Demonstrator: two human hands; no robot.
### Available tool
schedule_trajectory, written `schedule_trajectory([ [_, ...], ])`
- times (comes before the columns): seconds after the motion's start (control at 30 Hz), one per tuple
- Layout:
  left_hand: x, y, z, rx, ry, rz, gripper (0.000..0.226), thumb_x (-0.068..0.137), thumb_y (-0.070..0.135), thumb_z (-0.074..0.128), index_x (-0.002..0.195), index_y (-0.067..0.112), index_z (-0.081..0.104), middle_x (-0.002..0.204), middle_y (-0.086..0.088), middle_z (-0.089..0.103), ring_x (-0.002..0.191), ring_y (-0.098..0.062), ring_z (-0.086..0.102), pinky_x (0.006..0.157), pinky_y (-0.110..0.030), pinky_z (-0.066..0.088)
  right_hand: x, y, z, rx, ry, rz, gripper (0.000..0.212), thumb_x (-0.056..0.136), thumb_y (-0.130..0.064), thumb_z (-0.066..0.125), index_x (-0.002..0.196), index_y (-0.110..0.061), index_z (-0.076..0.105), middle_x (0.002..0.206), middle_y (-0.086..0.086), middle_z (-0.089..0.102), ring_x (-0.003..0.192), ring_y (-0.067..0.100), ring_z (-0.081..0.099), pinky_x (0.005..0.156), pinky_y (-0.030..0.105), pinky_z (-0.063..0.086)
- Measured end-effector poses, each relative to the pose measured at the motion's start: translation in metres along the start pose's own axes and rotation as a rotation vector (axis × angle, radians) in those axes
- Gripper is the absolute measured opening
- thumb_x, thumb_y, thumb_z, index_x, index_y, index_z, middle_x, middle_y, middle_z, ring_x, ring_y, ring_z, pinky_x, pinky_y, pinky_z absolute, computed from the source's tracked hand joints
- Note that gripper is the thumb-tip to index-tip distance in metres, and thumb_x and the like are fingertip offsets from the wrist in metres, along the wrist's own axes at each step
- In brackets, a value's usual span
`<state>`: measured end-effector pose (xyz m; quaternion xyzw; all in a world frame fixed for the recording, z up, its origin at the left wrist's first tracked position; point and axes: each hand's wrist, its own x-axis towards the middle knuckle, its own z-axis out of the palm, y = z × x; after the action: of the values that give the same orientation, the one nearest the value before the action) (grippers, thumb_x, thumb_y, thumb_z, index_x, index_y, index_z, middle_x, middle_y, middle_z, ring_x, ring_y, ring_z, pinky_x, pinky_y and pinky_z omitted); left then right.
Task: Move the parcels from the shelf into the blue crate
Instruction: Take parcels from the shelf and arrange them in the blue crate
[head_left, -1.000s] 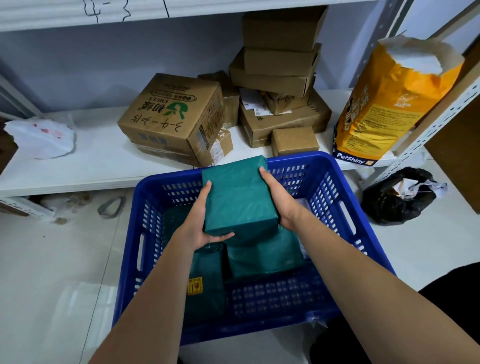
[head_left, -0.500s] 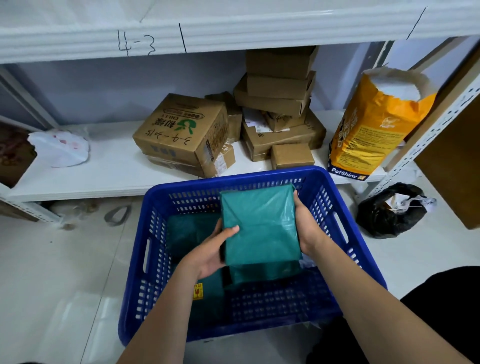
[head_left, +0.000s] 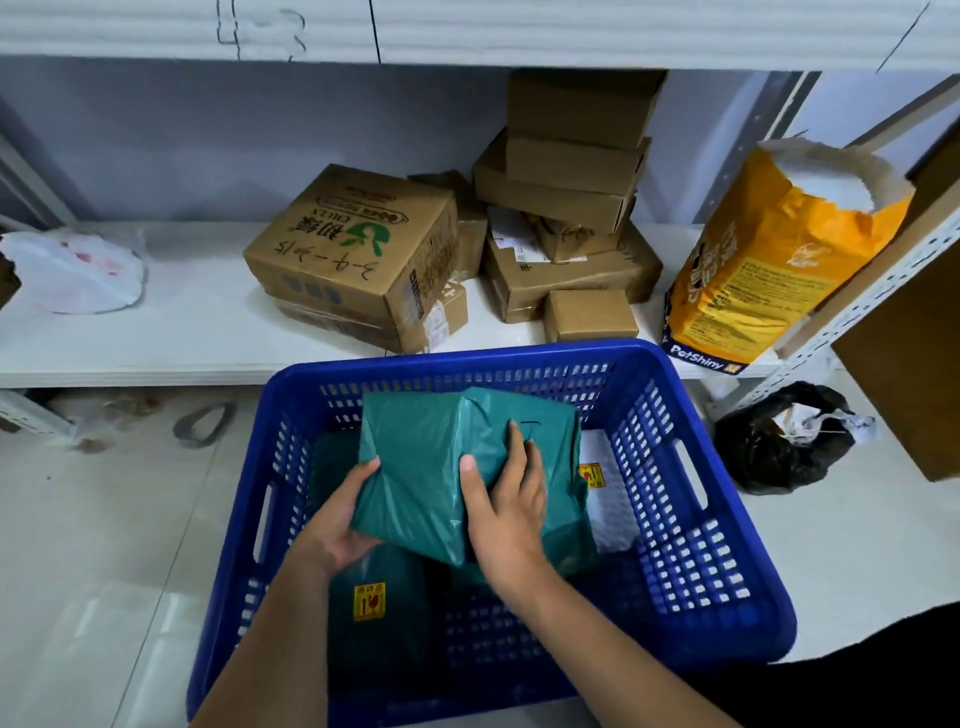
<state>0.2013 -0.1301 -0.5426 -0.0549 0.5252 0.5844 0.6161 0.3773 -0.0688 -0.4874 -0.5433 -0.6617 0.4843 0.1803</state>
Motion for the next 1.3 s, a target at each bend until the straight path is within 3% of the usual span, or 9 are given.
schedule_trajectory([
  [0.17, 0.033, 0.014, -0.015, 0.011, -0.005, 0.008, 0.053, 0.083, 0.050, 0.058, 0.121, 0.014, 0.063, 0.116, -0.013, 0.071, 0.102, -0.027, 0.069, 0.086, -0.045, 0.055, 0.014, 0.018, 0.012, -0.065, 0.001, -0.123, 0.092, 0.077, -0.076, 0.045, 0.150, -0.043, 0.001, 0.157, -0.017, -0.004, 0.146, 0.013, -0.003, 0.121, 0.046, 0.006],
  [0.3, 0.047, 0.029, -0.052, 0.062, 0.052, 0.015, 0.068, 0.079, 0.061, 0.060, 0.132, 0.018, 0.058, 0.128, -0.012, 0.065, 0.117, -0.028, 0.063, 0.095, -0.049, 0.053, 0.020, 0.007, 0.030, -0.118, -0.109, -0.236, 0.080, 0.086, -0.061, 0.054, 0.150, -0.038, 0.013, 0.156, -0.014, 0.008, 0.141, 0.012, 0.010, 0.120, 0.038, 0.011],
  [0.47, 0.052, 0.031, -0.064, 0.019, 0.163, 0.003, 0.060, 0.083, 0.058, 0.064, 0.131, 0.023, 0.058, 0.117, -0.009, 0.071, 0.103, -0.027, 0.070, 0.087, -0.048, 0.057, 0.084, 0.023, -0.014, -0.140, 0.418, -0.182, 0.046, 0.093, -0.026, 0.053, 0.136, -0.014, 0.042, 0.137, 0.011, 0.042, 0.126, 0.025, 0.040, 0.111, 0.043, 0.032],
  [0.57, 0.051, 0.017, -0.050, -0.055, 0.201, -0.008, 0.042, 0.091, 0.048, 0.060, 0.124, 0.022, 0.060, 0.115, -0.013, 0.071, 0.101, -0.033, 0.070, 0.075, -0.049, 0.060, 0.127, 0.056, -0.045, 0.106, 0.214, 0.267, 0.049, 0.103, -0.034, 0.040, 0.147, -0.014, 0.035, 0.148, 0.018, 0.040, 0.131, 0.030, 0.043, 0.109, 0.038, 0.034],
  [0.67, 0.054, 0.004, -0.044, -0.201, 0.246, 0.004, 0.036, 0.096, 0.035, 0.059, 0.128, 0.019, 0.059, 0.127, -0.018, 0.059, 0.111, -0.039, 0.059, 0.078, -0.050, 0.060, 0.129, 0.071, -0.038, 0.228, -0.067, 0.447, 0.042, 0.104, -0.042, 0.036, 0.138, -0.022, 0.046, 0.138, 0.008, 0.055, 0.108, 0.025, 0.054, 0.089, 0.037, 0.041],
  [0.8, 0.050, 0.000, -0.051, -0.336, 0.380, 0.065, 0.027, 0.103, 0.023, 0.047, 0.129, 0.021, 0.054, 0.131, -0.013, 0.052, 0.122, -0.039, 0.048, 0.100, -0.055, 0.047, 0.117, 0.047, 0.000, 0.448, -0.146, 0.420, 0.047, 0.103, -0.039, 0.041, 0.148, -0.041, 0.028, 0.131, -0.012, 0.049, 0.119, 0.022, 0.049, 0.092, 0.044, 0.040],
  [0.97, 0.050, 0.001, -0.068, -0.305, 0.513, 0.184, 0.041, 0.106, 0.015, 0.030, 0.147, 0.010, 0.039, 0.148, -0.016, 0.044, 0.134, -0.035, 0.046, 0.102, -0.048, 0.048, 0.114, 0.023, 0.054, 0.514, -0.073, 0.274, 0.050, 0.104, -0.023, 0.043, 0.151, -0.035, 0.029, 0.141, -0.003, 0.053, 0.121, 0.017, 0.053, 0.109, 0.035, 0.040],
  [1.07, 0.053, -0.001, -0.050, -0.424, 0.618, 0.151, 0.043, 0.102, 0.007, 0.036, 0.145, 0.009, 0.039, 0.150, -0.015, 0.039, 0.135, -0.039, 0.041, 0.101, -0.048, 0.048, 0.117, 0.025, 0.061, 0.532, -0.020, 0.249, 0.052, 0.104, -0.019, 0.043, 0.152, -0.032, 0.029, 0.136, -0.003, 0.055, 0.113, 0.013, 0.054, 0.102, 0.024, 0.040],
  [1.3, 0.026, -0.014, -0.006, -0.504, 0.573, 0.293, 0.074, 0.070, 0.079, 0.050, 0.132, 0.039, 0.051, 0.128, 0.001, 0.057, 0.114, -0.030, 0.054, 0.097, -0.061, 0.045, 0.131, 0.025, 0.062, 0.404, 0.023, 0.166, 0.053, 0.099, -0.020, 0.050, 0.150, -0.032, 0.036, 0.134, -0.004, 0.058, 0.115, 0.013, 0.056, 0.108, 0.029, 0.041],
])
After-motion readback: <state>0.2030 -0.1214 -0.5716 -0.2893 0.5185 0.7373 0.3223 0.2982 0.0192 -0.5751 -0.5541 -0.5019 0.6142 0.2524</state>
